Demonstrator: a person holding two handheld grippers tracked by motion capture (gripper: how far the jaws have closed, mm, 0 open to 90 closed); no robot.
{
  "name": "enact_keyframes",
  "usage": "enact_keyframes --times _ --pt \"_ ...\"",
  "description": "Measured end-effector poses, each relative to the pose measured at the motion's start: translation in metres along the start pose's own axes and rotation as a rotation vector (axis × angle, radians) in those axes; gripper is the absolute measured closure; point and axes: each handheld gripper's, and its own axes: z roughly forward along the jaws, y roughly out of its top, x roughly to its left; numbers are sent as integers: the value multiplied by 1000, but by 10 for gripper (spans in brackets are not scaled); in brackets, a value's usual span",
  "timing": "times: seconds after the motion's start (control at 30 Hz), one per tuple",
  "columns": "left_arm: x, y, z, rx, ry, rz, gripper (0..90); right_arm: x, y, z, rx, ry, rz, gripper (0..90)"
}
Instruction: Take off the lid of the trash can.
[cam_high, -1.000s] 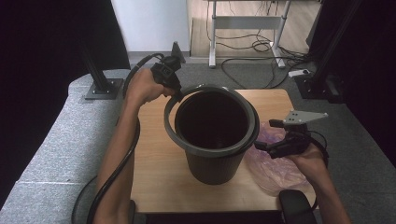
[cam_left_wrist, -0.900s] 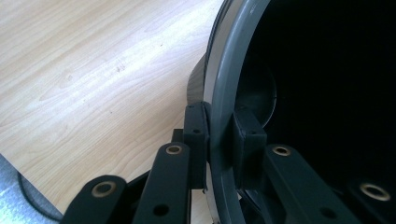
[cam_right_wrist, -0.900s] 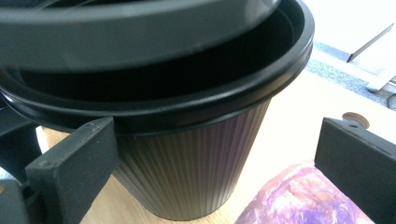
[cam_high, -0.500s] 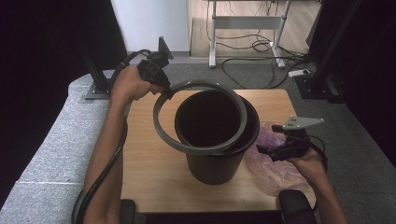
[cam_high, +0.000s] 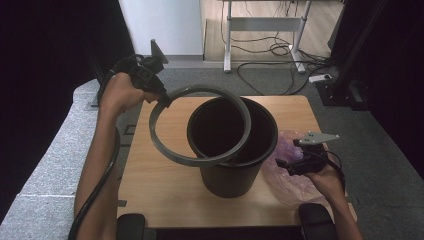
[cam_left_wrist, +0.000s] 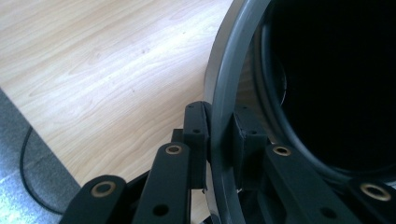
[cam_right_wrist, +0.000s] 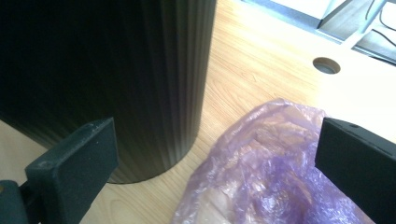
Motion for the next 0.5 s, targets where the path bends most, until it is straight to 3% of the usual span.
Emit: enact_keyframes --times 0.5 --pt "32 -37 -16 -28 -4 -73 781 -11 -35 25 14 -57 15 0"
